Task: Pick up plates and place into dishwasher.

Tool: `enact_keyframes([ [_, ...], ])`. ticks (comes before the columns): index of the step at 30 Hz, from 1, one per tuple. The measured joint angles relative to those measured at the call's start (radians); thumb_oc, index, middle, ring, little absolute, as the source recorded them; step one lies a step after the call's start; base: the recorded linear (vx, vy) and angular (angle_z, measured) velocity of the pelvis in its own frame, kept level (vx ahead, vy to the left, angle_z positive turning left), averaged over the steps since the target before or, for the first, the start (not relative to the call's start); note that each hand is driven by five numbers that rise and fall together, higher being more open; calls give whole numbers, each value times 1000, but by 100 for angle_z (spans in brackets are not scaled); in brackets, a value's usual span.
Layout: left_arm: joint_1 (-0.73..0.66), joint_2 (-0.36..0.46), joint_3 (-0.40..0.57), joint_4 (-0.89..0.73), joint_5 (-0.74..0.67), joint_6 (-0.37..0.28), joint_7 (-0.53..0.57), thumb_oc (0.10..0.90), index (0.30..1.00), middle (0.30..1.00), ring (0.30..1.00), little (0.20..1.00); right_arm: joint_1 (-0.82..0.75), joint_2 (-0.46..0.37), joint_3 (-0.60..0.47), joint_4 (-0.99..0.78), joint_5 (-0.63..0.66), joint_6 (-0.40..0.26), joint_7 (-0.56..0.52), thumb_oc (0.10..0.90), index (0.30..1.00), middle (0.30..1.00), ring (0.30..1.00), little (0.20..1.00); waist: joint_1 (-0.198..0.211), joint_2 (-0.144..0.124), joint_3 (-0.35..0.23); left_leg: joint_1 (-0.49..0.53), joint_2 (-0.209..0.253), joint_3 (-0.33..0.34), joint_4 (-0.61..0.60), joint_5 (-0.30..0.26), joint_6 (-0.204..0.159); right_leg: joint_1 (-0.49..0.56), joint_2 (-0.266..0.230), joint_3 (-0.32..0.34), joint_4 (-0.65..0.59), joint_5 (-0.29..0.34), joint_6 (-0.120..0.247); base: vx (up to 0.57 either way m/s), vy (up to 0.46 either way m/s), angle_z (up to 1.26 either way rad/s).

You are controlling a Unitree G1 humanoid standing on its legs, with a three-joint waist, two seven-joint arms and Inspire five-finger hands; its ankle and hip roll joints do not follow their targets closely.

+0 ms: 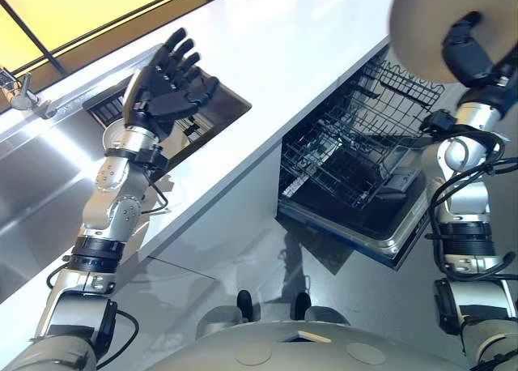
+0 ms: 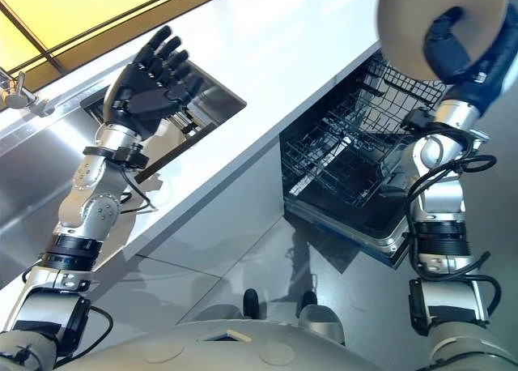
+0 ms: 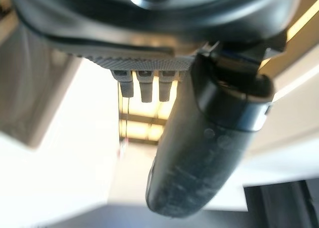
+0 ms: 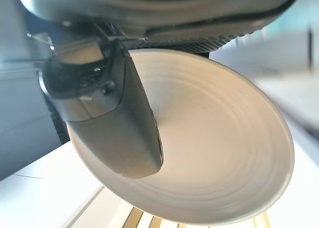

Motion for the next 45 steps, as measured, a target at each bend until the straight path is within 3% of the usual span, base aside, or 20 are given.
enact_keyframes([
  [6,40,94,48,126,319,-5,85,800,900,900,900,900,1,-101,-35,162,-80,63,-18,100,300,300,300,200,1,7,4,-7,-3,-18,-3,4,1,1,-2,-3,-1,-5,1,57,10,9],
  [13,83,121,66,173,464,14,81,800,900,900,900,900,32,-142,-61,262,-122,81,63,100,300,300,300,200,5,37,36,-27,-16,-44,0,12,10,-7,-14,-26,4,-8,7,34,40,11],
  [18,79,147,66,213,468,3,68,800,900,900,900,900,33,-157,-54,293,-158,81,121,100,300,300,300,200,17,41,69,-48,-17,-48,1,14,10,-27,-14,-27,5,-9,8,-6,49,2],
  [22,33,199,66,214,484,-29,57,800,900,900,900,900,15,-237,-14,301,-188,81,140,100,300,300,300,200,24,48,115,-87,-17,-58,1,20,8,-60,-13,-27,5,-8,7,-78,-6,9],
  [27,-19,224,70,210,458,-60,35,800,900,900,900,900,-45,-267,13,342,-219,78,142,100,300,300,300,200,26,46,174,-141,-18,-69,28,18,5,-92,-12,-26,5,-8,7,-33,-35,10],
  [31,-45,225,76,198,418,-104,18,800,900,900,900,900,-111,-313,80,345,-351,77,139,100,300,300,300,200,28,42,223,-203,-19,-73,54,16,3,-136,-10,-25,6,-4,2,-88,-23,6],
  [36,-80,226,95,163,382,-149,17,800,900,900,900,900,-209,-360,170,406,-507,83,142,100,300,300,300,200,60,37,265,-269,-15,-79,86,14,-1,-191,-3,-24,32,-4,1,-63,-35,7],
  [42,-146,251,92,135,362,-156,18,800,900,900,900,900,-322,-374,296,490,-536,165,238,100,300,300,300,200,80,35,307,-331,-14,-93,130,12,-4,-244,0,-24,62,-4,0,-41,-22,6],
  [45,-178,257,70,140,345,-152,18,800,900,900,900,900,-335,-368,346,545,-502,253,315,100,300,300,300,200,87,33,308,-349,-15,-99,145,12,-4,-255,0,-25,74,-4,1,-11,-21,6],
])
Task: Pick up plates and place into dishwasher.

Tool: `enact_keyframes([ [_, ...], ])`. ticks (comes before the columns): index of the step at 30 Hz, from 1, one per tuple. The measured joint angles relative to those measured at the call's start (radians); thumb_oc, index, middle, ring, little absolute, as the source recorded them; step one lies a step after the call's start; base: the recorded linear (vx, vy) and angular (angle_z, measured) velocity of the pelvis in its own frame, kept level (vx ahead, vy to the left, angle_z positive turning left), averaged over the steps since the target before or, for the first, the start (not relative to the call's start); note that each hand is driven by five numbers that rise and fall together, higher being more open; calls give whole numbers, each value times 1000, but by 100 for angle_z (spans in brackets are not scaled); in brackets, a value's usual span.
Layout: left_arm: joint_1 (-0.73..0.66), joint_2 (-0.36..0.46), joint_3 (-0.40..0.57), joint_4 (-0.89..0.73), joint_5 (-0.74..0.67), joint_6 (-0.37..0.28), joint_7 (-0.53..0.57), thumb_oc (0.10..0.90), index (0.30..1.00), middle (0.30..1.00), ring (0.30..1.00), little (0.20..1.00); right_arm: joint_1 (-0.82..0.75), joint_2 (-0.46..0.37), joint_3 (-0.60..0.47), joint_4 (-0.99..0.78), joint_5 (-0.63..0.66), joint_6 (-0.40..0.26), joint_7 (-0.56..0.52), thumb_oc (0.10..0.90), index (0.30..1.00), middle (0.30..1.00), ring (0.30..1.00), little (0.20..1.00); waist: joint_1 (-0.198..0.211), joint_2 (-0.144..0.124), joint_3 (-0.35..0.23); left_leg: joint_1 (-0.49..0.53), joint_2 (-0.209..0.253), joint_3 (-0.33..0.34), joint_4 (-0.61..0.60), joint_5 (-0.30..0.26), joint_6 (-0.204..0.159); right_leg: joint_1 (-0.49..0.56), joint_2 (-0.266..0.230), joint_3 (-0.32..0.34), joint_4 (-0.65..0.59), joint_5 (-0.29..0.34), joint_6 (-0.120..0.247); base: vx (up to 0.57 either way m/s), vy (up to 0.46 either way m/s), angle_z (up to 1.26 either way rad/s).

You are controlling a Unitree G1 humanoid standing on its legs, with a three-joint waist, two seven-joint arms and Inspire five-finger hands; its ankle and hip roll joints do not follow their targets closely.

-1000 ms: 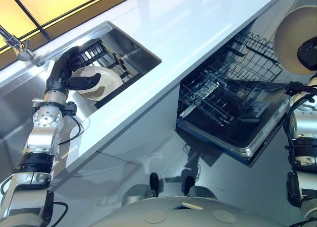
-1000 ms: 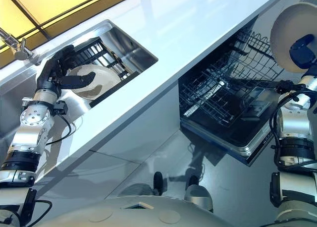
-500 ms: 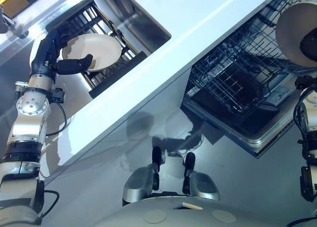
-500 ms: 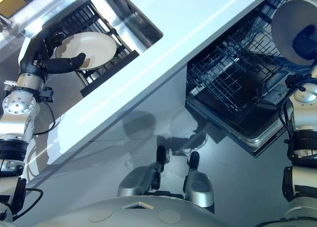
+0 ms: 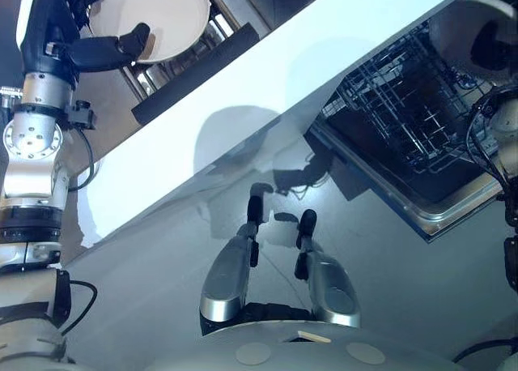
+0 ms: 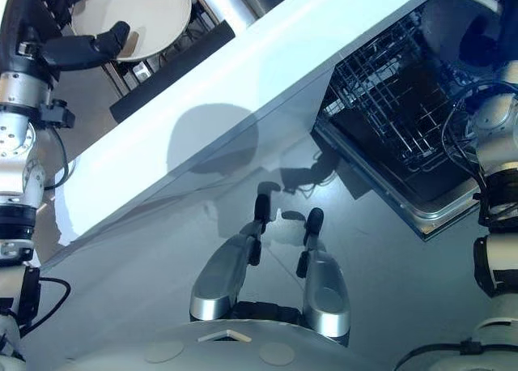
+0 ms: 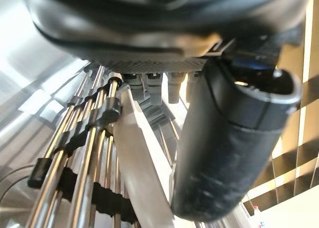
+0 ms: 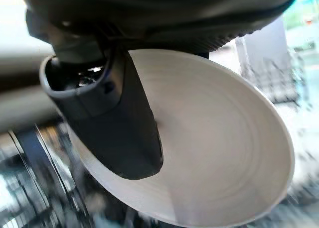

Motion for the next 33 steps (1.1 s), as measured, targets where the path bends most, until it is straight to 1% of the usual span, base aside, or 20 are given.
enact_keyframes([
  [2,-19,7,-14,7,0,0,2,800,900,900,900,900,-23,6,27,56,13,64,37,100,300,300,300,200,3,0,1,-7,0,-1,7,0,0,-7,0,-1,7,0,0,0,0,0],
  [4,-36,13,-15,8,0,12,4,800,900,900,900,900,-72,15,31,73,41,124,64,100,300,300,300,200,2,3,20,-7,0,-1,16,0,0,-6,0,0,12,0,0,0,0,0],
  [5,-47,15,-15,9,1,18,4,800,900,900,900,900,-103,18,33,93,41,143,75,100,300,300,300,200,2,3,29,-7,1,-1,22,0,0,-5,0,0,20,0,0,0,0,0],
  [8,-74,15,-43,25,0,21,9,800,900,900,900,900,-162,34,45,145,38,200,105,103,302,302,302,203,7,4,32,-7,0,-4,28,0,1,-5,-1,-1,28,-1,0,0,0,0],
  [9,-80,15,-50,27,0,22,11,800,900,900,900,900,-175,37,60,160,30,219,110,306,476,476,476,406,10,4,32,-7,0,-5,31,1,1,-6,-1,-1,30,-1,0,0,0,0],
  [10,-82,15,-56,27,0,22,12,800,900,900,900,900,-185,40,68,170,21,227,113,306,476,476,476,406,11,4,32,-7,0,-6,34,1,1,-5,-1,-1,34,-1,0,11,3,5],
  [11,-82,15,-58,26,1,22,12,800,900,900,900,900,-190,40,72,169,19,244,119,800,900,900,900,900,12,4,32,-7,-1,-10,36,1,1,-6,-2,-3,41,-6,-3,18,10,9],
  [13,-79,15,-61,27,1,19,12,800,900,900,900,900,-195,41,72,173,2,269,135,800,900,900,900,900,15,4,32,-8,-3,-16,41,1,1,-6,-4,-3,50,-12,-6,24,18,9],
  [18,-58,15,-58,25,0,13,20,800,900,900,900,900,-194,47,71,180,2,297,140,800,900,900,900,900,21,4,32,-7,-5,-20,48,1,1,-6,-6,-3,62,-16,-6,11,15,3],
  [21,-54,15,-58,24,1,14,20,800,900,900,900,900,-191,64,68,179,3,297,125,800,900,900,900,900,18,4,32,-4,-6,-18,52,1,2,-6,-8,-3,71,-17,-4,11,10,-1],
  [23,-34,15,-53,17,1,14,20,800,900,900,900,900,-166,75,57,141,51,293,100,800,900,900,900,900,14,5,31,-2,-6,-16,55,2,2,-5,-10,-1,77,-20,-5,38,31,-2],
  [24,-25,15,-50,11,2,14,21,800,900,900,900,900,-145,76,47,113,75,285,87,800,900,900,900,900,14,5,31,-1,-7,-16,55,2,3,-4,-10,0,77,-20,-5,42,31,-1],
  [25,-14,15,-43,2,2,13,21,800,900,900,900,900,-119,86,15,77,107,270,71,800,900,900,900,900,12,5,31,0,-7,-16,56,2,3,-3,-10,1,78,-20,-5,45,32,-2],
  [28,11,15,-35,2,4,6,21,800,900,900,900,900,-68,120,-32,19,151,235,37,800,900,900,900,900,6,5,31,12,-7,-14,55,2,3,7,-11,3,78,-20,-5,24,12,-1],
  [33,60,8,-3,-16,32,-6,20,800,900,900,900,900,51,156,-119,-115,162,131,-22,800,900,900,900,900,-2,6,31,34,-9,-11,44,2,4,20,-14,17,77,-20,-4,58,10,-3],
])
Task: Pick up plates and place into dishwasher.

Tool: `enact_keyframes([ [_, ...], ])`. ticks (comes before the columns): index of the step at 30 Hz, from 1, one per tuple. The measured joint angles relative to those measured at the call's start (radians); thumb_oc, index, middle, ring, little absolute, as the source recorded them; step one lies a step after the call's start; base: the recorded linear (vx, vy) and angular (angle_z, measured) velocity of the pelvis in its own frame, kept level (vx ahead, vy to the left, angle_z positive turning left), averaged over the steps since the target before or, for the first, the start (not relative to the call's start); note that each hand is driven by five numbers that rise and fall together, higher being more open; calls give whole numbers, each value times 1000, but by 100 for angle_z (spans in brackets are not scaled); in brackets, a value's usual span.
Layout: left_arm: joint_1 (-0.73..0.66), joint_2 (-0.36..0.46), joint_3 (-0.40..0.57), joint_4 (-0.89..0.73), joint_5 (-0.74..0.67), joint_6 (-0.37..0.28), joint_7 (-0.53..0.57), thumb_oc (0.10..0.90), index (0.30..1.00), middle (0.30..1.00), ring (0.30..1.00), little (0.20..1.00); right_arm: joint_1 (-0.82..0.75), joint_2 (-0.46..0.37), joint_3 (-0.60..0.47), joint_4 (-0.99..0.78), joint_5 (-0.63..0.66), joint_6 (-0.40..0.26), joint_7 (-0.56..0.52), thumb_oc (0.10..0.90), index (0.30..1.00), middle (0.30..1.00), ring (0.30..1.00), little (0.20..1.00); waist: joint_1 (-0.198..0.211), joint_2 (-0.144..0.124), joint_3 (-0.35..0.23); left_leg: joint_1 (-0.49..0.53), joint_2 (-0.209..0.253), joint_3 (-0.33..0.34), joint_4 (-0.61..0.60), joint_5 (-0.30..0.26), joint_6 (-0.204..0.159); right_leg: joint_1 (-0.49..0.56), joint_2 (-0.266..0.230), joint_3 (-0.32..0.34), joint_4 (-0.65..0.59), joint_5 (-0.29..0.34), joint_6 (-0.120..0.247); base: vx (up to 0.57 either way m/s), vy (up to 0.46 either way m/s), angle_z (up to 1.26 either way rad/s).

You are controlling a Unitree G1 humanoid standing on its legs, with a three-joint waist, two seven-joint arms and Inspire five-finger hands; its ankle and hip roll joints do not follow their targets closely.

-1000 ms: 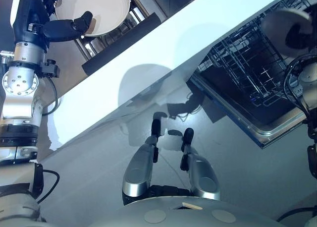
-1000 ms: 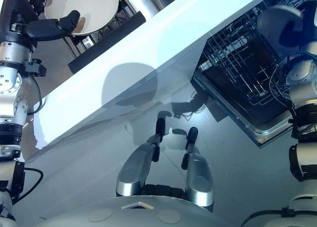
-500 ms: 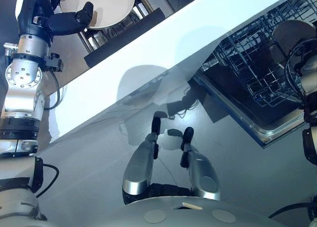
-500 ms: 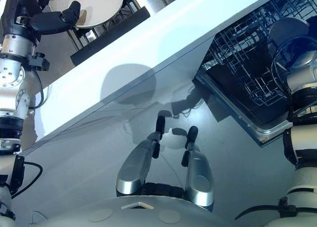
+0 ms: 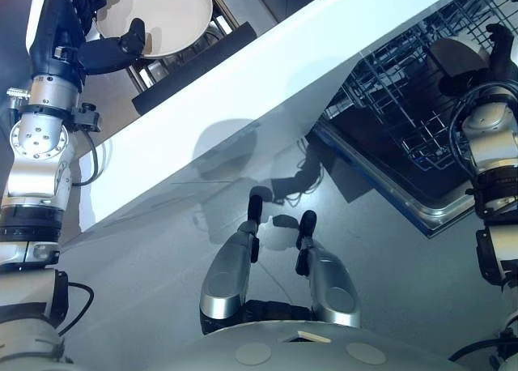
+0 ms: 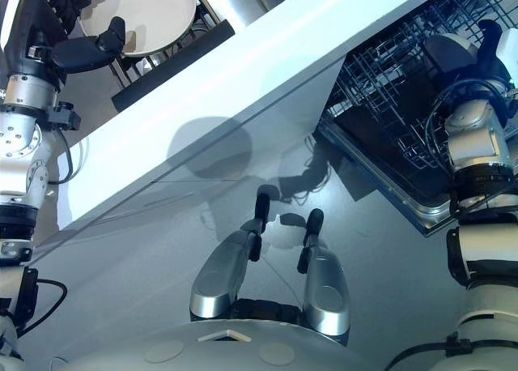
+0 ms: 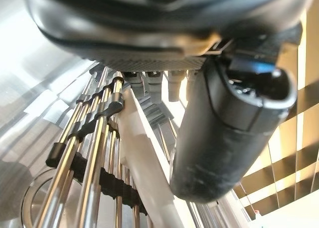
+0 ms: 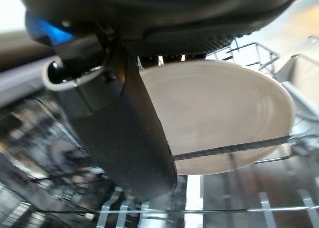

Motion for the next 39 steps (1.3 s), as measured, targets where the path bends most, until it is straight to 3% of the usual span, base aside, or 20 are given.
enact_keyframes([
  [11,100,-35,40,-11,49,-8,19,800,900,900,900,900,154,43,-107,-145,21,-145,-89,800,900,900,900,900,-23,3,-2,97,-1,11,-49,0,1,87,-1,13,-39,-2,4,39,2,-2],
  [18,147,-83,77,-30,71,-18,51,800,900,900,900,900,217,87,-179,-235,37,-195,-158,800,900,900,900,900,-35,4,-3,130,-1,16,-69,1,1,117,0,13,-57,-2,5,7,1,-2],
  [27,185,-131,120,-32,90,-18,78,800,900,900,900,900,319,124,-249,-319,38,-258,-161,800,900,900,900,900,-40,6,-6,171,1,22,-90,1,1,153,1,19,-73,-2,5,0,6,-1],
  [32,239,-162,151,-33,135,-16,103,800,900,900,900,900,411,196,-267,-404,73,-325,-126,800,900,900,900,900,-53,5,-57,177,1,23,-108,1,1,157,1,24,-90,-2,5,-15,37,-3],
  [39,304,-175,154,-34,242,-15,167,800,900,900,900,900,525,287,-249,-513,109,-440,43,800,900,900,900,900,-60,4,-108,219,6,43,-146,1,2,188,2,36,-118,-1,7,-12,77,-6],
])
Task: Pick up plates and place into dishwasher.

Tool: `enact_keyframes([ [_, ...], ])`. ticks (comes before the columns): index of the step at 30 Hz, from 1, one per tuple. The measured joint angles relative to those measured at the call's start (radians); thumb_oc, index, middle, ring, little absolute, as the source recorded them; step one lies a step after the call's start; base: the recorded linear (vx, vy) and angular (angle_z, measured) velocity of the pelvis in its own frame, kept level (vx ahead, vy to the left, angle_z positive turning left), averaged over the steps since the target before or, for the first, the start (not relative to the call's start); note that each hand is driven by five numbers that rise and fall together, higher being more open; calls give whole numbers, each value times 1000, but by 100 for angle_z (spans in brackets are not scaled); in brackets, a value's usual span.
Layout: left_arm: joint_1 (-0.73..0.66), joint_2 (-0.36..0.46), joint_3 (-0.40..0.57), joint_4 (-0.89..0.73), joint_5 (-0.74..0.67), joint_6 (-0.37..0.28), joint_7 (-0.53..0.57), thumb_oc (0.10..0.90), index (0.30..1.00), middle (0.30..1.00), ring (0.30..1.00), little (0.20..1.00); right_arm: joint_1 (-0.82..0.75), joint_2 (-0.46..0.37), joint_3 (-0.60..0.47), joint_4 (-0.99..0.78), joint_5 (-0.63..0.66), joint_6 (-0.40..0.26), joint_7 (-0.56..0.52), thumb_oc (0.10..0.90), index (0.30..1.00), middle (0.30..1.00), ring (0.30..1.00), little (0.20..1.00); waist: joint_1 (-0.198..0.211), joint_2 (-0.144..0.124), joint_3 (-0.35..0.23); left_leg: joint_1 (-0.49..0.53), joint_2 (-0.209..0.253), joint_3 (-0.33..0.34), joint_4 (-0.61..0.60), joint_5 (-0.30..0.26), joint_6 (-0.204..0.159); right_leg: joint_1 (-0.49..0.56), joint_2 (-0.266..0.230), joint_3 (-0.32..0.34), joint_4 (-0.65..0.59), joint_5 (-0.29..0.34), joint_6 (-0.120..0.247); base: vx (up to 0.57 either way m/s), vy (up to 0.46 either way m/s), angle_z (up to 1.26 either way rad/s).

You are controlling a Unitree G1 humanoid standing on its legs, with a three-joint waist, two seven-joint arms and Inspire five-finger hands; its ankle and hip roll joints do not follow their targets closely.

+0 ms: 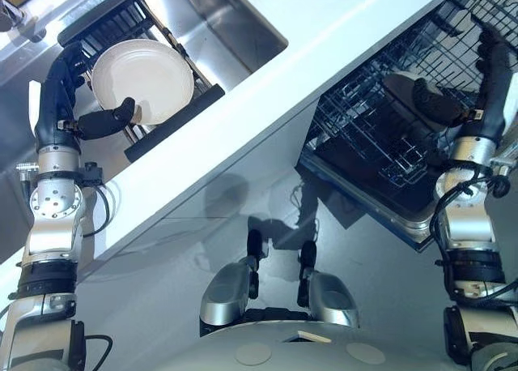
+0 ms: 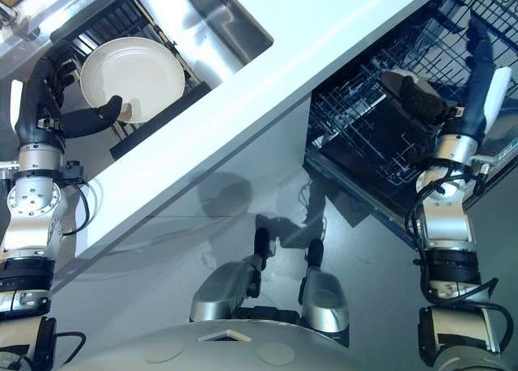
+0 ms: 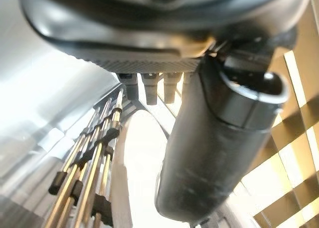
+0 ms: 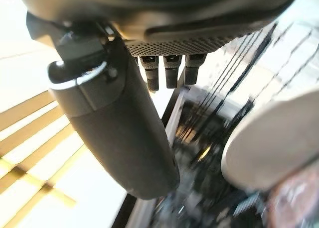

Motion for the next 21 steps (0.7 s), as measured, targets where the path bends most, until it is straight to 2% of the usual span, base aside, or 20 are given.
enact_keyframes([
  [2,14,-12,0,-25,26,0,20,800,900,900,900,900,38,1,21,-34,6,-28,87,800,900,900,900,900,-1,-1,-13,9,1,4,-12,1,1,4,1,3,-7,1,1,-26,103,-3],
  [5,14,-16,0,-47,42,0,41,800,900,900,900,900,64,6,54,-50,8,-37,173,800,900,900,900,900,-1,-1,-32,12,3,8,-17,1,1,2,0,7,-7,1,1,-23,90,-6],
  [13,14,-15,3,-98,40,28,61,800,900,900,900,900,110,27,143,-53,9,-25,309,800,900,900,900,900,-13,-2,-67,35,4,39,-39,1,1,2,0,32,-7,0,4,2,92,-11],
  [15,13,-15,3,-98,28,61,21,800,900,900,900,900,111,29,149,-53,15,-6,332,800,900,900,900,900,-20,-1,-68,38,3,46,-41,1,1,1,1,36,-6,0,4,23,93,-7],
  [18,14,-15,-1,-89,-66,153,-94,800,900,900,900,900,115,39,164,-53,45,25,370,800,900,900,900,900,-29,-1,-69,44,5,54,-42,1,2,0,3,48,-4,0,5,10,74,-10],
  [21,13,-18,-18,-55,-125,225,-163,800,900,900,900,900,123,47,175,-53,45,32,384,800,900,900,900,900,-42,-1,-69,45,3,56,-42,0,2,-3,4,54,-1,1,5,-7,64,-7],
])
